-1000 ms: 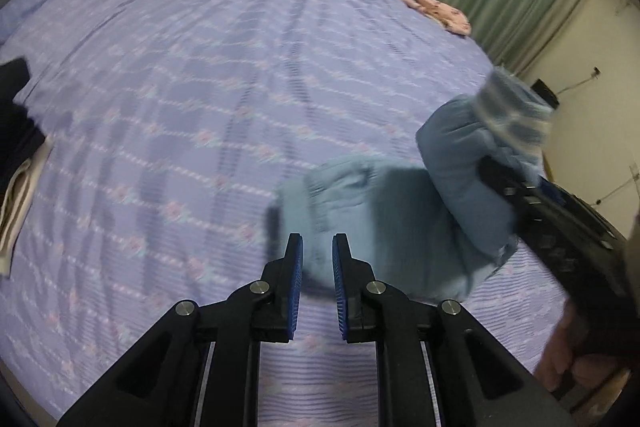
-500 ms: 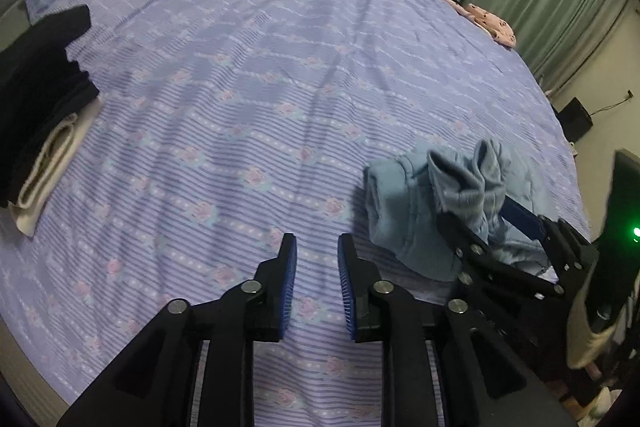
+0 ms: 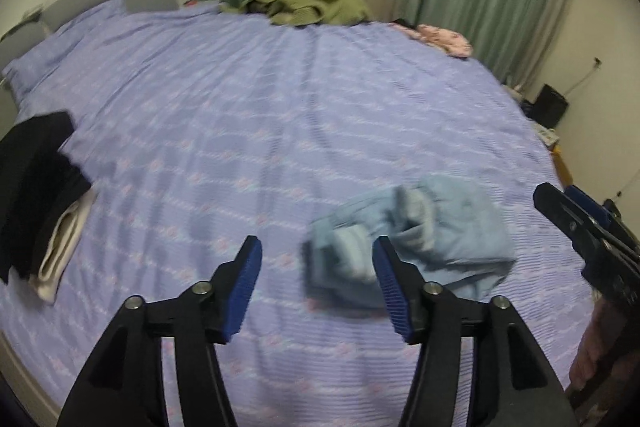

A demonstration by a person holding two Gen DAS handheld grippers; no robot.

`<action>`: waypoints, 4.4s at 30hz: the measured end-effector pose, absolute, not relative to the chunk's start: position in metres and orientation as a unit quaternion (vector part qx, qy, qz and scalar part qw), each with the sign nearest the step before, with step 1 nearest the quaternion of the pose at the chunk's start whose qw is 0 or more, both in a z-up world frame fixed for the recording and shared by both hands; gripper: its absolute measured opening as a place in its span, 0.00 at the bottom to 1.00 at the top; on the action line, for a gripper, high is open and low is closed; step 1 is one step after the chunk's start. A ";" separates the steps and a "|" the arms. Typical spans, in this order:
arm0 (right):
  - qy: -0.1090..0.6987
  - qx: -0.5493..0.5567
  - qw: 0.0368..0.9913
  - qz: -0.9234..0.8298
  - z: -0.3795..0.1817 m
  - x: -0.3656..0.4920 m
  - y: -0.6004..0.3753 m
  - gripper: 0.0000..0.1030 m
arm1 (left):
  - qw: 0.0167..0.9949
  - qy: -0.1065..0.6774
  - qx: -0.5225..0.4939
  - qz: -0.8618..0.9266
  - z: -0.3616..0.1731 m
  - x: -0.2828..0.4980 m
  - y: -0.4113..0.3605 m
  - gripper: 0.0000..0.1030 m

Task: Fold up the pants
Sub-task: 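Release the cuffs onto the folded pants and open both grippers, then grasp the folded pants bundle with both grippers from opposite sides, then lift the pants bundle with both grippers and carry it toward the black clothes stack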

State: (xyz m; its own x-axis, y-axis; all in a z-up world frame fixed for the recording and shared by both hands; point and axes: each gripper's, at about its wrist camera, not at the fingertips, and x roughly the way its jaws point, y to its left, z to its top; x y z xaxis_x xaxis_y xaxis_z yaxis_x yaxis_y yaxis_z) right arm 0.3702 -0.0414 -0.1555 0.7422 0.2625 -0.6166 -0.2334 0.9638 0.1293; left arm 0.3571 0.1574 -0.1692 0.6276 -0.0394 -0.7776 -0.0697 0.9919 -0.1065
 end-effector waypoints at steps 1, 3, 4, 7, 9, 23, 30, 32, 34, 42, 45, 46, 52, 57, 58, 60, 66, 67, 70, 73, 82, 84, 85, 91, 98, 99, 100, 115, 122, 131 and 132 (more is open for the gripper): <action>0.333 0.029 0.936 0.110 -0.158 0.372 -0.060 0.83 | 0.901 0.430 -0.060 0.002 -0.169 0.362 0.148 0.62; 0.343 0.039 0.935 0.078 -0.168 0.381 -0.088 0.83 | 0.901 0.430 -0.054 -0.010 -0.173 0.373 0.129 0.64; 0.353 0.046 0.932 0.060 -0.174 0.388 -0.102 0.83 | 0.900 0.432 -0.049 -0.011 -0.176 0.379 0.120 0.65; 0.375 0.093 0.922 0.027 -0.196 0.404 -0.144 0.83 | 0.900 0.433 -0.044 -0.008 -0.185 0.393 0.098 0.66; 0.384 0.124 0.915 0.020 -0.212 0.416 -0.164 0.83 | 0.899 0.435 -0.053 -0.004 -0.192 0.402 0.089 0.66; 0.492 0.227 0.838 0.070 -0.323 0.450 -0.175 0.80 | 0.871 0.485 -0.069 0.042 -0.250 0.421 0.088 0.67; 0.510 0.231 0.821 0.109 -0.333 0.439 -0.152 0.78 | 0.844 0.518 -0.127 0.067 -0.275 0.398 0.124 0.73; 0.513 0.229 0.820 0.114 -0.335 0.439 -0.147 0.78 | 0.834 0.522 -0.164 0.068 -0.283 0.393 0.135 0.76; 0.514 0.223 0.820 0.114 -0.335 0.439 -0.143 0.78 | 0.825 0.522 -0.205 0.065 -0.293 0.389 0.145 0.78; 0.515 0.204 0.826 0.105 -0.335 0.438 -0.136 0.78 | 0.783 0.509 -0.356 0.033 -0.327 0.386 0.170 0.56; 0.514 0.201 0.828 0.103 -0.334 0.437 -0.135 0.78 | 0.813 0.500 -0.298 0.023 -0.309 0.392 0.158 0.32; 0.514 0.201 0.828 0.102 -0.334 0.436 -0.135 0.78 | 0.826 0.493 -0.274 0.019 -0.302 0.394 0.154 0.29; 0.513 0.205 0.827 0.104 -0.335 0.433 -0.131 0.77 | 0.864 0.467 -0.188 -0.005 -0.294 0.417 0.147 0.31; 0.514 0.199 0.829 0.099 -0.336 0.435 -0.125 0.77 | 0.853 0.477 -0.206 0.045 -0.308 0.409 0.166 0.72; 0.513 0.196 0.830 0.101 -0.335 0.435 -0.125 0.77 | 0.848 0.482 -0.216 0.048 -0.310 0.406 0.169 0.73; 0.514 0.192 0.829 0.105 -0.337 0.435 -0.124 0.78 | 0.842 0.485 -0.232 0.050 -0.314 0.402 0.171 0.76; 0.514 0.190 0.829 0.109 -0.343 0.439 -0.125 0.77 | 0.827 0.483 -0.286 0.027 -0.331 0.404 0.179 0.83; 0.513 0.187 0.831 0.110 -0.344 0.440 -0.125 0.77 | 0.824 0.483 -0.296 0.020 -0.335 0.406 0.181 0.84; 0.510 0.179 0.834 0.111 -0.346 0.443 -0.124 0.77 | 0.816 0.482 -0.319 0.005 -0.345 0.409 0.181 0.87; 0.509 0.176 0.835 0.111 -0.350 0.445 -0.125 0.77 | 0.807 0.479 -0.345 -0.008 -0.355 0.409 0.181 0.88; 0.506 0.195 0.832 0.122 -0.364 0.453 -0.133 0.78 | 0.799 0.476 -0.366 -0.022 -0.373 0.424 0.167 0.90; 0.507 0.208 0.827 0.124 -0.367 0.457 -0.136 0.78 | 0.799 0.476 -0.367 -0.017 -0.372 0.428 0.164 0.90; 0.508 0.213 0.825 0.125 -0.368 0.459 -0.137 0.78 | 0.796 0.477 -0.372 -0.015 -0.371 0.429 0.164 0.87; 0.514 0.229 0.814 0.145 -0.365 0.462 -0.136 0.62 | 0.791 0.472 -0.388 -0.026 -0.358 0.426 0.164 0.60; 0.502 0.197 0.830 0.143 -0.332 0.454 -0.128 0.47 | 0.811 0.465 -0.354 -0.033 -0.329 0.422 0.159 0.52; 0.499 0.194 0.832 0.143 -0.326 0.451 -0.129 0.46 | 0.814 0.463 -0.348 -0.037 -0.323 0.421 0.158 0.51; 0.495 0.193 0.835 0.143 -0.320 0.448 -0.130 0.46 | 0.816 0.461 -0.345 -0.043 -0.318 0.420 0.157 0.51; 0.390 0.213 0.889 0.113 -0.154 0.326 -0.137 0.46 | 0.869 0.390 -0.276 -0.126 -0.156 0.331 0.146 0.51; 0.344 0.235 0.904 0.092 -0.088 0.242 -0.128 0.46 | 0.884 0.361 -0.250 -0.157 -0.085 0.260 0.147 0.51; 0.301 0.231 0.920 0.095 -0.028 0.161 -0.121 0.46 | 0.899 0.316 -0.246 -0.176 -0.026 0.177 0.149 0.51; 0.297 0.228 0.922 0.099 -0.022 0.155 -0.121 0.46 | 0.901 0.311 -0.250 -0.173 -0.023 0.169 0.149 0.51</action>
